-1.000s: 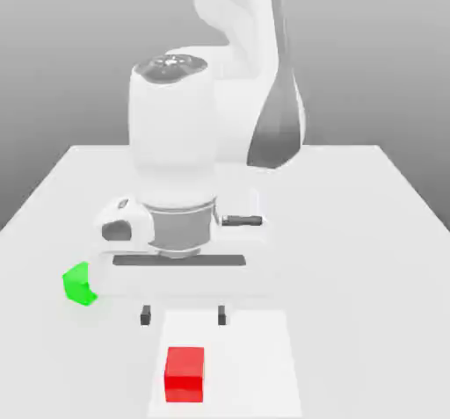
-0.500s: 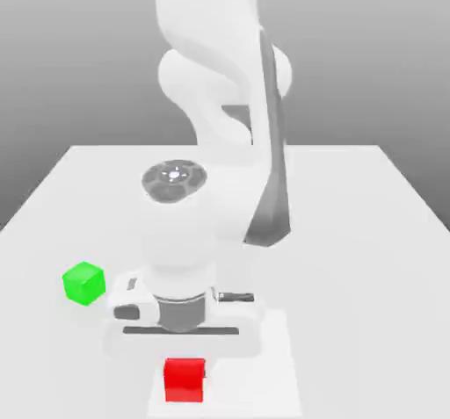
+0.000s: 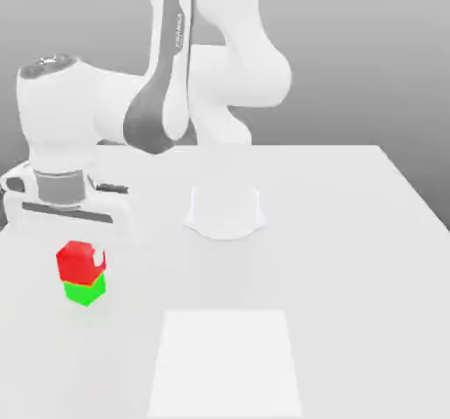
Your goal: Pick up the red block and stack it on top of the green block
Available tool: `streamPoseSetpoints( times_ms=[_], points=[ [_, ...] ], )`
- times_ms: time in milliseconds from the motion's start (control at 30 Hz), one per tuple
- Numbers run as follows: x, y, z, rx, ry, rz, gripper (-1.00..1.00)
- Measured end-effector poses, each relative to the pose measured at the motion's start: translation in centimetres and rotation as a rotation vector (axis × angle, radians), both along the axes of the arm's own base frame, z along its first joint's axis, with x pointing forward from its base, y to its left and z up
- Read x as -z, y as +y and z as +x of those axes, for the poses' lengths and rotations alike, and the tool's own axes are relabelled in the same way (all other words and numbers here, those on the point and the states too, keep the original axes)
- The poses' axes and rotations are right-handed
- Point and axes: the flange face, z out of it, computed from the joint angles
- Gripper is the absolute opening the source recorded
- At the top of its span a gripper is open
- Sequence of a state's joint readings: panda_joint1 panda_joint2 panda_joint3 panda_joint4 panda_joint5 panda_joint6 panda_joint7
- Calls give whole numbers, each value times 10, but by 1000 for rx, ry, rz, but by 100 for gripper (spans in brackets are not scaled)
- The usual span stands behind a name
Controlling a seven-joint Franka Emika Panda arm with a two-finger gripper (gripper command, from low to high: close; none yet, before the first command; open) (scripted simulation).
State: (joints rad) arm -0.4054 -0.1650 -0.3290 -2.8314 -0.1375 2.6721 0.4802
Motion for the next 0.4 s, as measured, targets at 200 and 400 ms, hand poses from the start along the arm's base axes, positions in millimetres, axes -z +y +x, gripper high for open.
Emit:
streamPoseSetpoints(
  times_ms=[200,400],
  points=[
    [30,-14,-34,44,-9,12,-100],
    [62,-12,-35,40,-6,10,100]
  ],
)
